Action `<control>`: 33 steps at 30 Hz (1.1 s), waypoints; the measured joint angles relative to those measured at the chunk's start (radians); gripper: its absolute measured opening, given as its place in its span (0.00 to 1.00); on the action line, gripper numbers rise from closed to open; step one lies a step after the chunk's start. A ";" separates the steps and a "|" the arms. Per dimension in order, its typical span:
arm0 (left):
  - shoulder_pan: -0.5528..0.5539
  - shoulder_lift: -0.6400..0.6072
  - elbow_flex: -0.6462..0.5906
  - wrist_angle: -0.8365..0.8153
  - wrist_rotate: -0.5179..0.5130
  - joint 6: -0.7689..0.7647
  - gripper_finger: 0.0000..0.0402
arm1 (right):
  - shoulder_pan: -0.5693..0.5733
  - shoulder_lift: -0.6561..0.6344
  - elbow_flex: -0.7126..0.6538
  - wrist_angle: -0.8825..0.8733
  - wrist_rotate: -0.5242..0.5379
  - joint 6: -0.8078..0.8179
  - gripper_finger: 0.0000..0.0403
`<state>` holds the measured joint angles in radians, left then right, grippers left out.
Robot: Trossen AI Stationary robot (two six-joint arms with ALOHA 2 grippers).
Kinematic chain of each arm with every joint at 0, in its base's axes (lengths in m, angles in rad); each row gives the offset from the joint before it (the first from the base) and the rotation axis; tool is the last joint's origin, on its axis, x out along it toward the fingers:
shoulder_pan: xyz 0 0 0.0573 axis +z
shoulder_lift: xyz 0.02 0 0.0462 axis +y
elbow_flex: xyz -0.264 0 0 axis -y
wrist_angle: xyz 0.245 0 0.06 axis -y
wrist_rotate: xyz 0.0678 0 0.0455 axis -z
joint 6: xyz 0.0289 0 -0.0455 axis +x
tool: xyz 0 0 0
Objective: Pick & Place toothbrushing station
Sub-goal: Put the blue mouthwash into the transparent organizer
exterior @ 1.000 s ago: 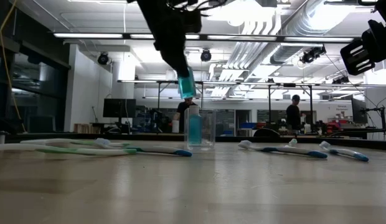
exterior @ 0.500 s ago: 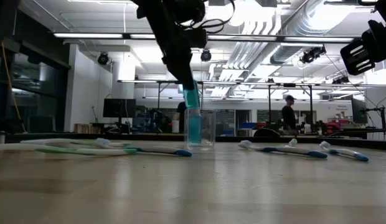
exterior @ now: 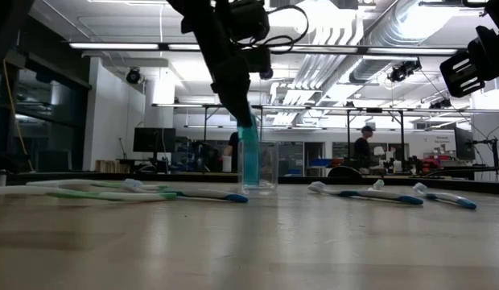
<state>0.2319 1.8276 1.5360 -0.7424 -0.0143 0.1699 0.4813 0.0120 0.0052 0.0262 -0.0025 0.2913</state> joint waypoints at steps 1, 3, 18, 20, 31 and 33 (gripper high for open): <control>-0.002 0.004 0.000 0.010 0.002 -0.002 0.22 | 0.000 0.000 0.000 0.000 0.000 0.000 0.35; -0.005 0.007 0.000 0.002 0.009 -0.012 0.22 | 0.000 0.000 0.000 0.000 0.000 0.000 0.35; -0.026 0.036 0.001 0.018 0.014 -0.032 0.30 | 0.000 0.000 0.000 0.000 0.000 0.000 0.35; -0.026 0.037 0.001 0.018 0.015 -0.032 0.31 | 0.000 0.000 0.000 0.000 0.000 0.000 0.35; -0.027 0.079 0.000 0.041 0.046 -0.036 0.32 | 0.000 0.000 0.000 0.000 0.000 0.000 0.35; -0.025 0.079 0.000 0.043 0.046 -0.036 0.32 | 0.000 0.000 0.000 0.000 0.000 0.000 0.35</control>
<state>0.2073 1.9068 1.5364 -0.6995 0.0312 0.1340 0.4812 0.0120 0.0051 0.0261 -0.0025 0.2913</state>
